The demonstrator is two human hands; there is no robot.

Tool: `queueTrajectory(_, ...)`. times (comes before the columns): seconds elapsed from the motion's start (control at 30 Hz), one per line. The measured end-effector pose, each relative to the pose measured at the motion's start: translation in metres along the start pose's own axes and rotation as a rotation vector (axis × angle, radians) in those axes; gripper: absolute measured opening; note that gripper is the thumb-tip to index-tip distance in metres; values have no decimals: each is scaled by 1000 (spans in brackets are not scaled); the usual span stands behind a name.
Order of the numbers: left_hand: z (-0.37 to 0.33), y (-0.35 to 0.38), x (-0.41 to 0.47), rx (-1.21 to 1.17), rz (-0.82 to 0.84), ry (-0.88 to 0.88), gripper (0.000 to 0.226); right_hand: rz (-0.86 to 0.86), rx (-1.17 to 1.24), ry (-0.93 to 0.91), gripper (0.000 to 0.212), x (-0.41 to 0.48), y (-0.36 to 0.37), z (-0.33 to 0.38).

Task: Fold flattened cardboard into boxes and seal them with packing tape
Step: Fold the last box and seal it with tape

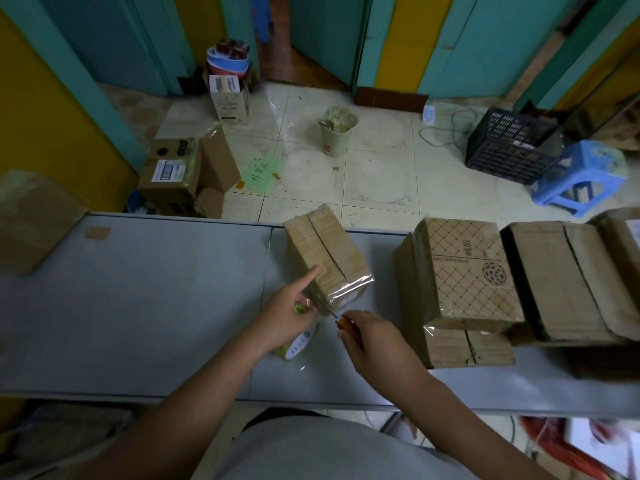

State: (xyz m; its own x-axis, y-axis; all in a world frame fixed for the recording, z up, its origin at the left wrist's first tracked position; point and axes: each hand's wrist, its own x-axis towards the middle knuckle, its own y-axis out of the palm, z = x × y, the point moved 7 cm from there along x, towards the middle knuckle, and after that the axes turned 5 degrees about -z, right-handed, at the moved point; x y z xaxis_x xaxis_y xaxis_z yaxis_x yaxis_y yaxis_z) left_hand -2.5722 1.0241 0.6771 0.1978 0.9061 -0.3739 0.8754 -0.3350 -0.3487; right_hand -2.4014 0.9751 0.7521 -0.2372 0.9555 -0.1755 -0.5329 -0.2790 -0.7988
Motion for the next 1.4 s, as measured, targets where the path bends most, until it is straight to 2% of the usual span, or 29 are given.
queueTrajectory(0.4, -10, 0, 5, 146, -21, 17, 92, 111, -62, 91, 23, 37, 7, 15)
queueTrajectory(0.9, -17, -9, 4, 215, 2, 39, 88, 37, -10, 5, 25, -3, 5, -7)
queueTrajectory(1.13, -14, -8, 6, 232, 45, 40, 95, 55, -22, 44, 24, 12, 34, -33)
queueTrajectory(1.3, -12, -10, 9, 235, 73, 50, 97, 126, -204, 12, 28, 0, 65, -71)
queueTrajectory(1.4, -11, -10, 8, 253, 68, 96, 97, 166, -187, -1, 30, -7, 78, -95)
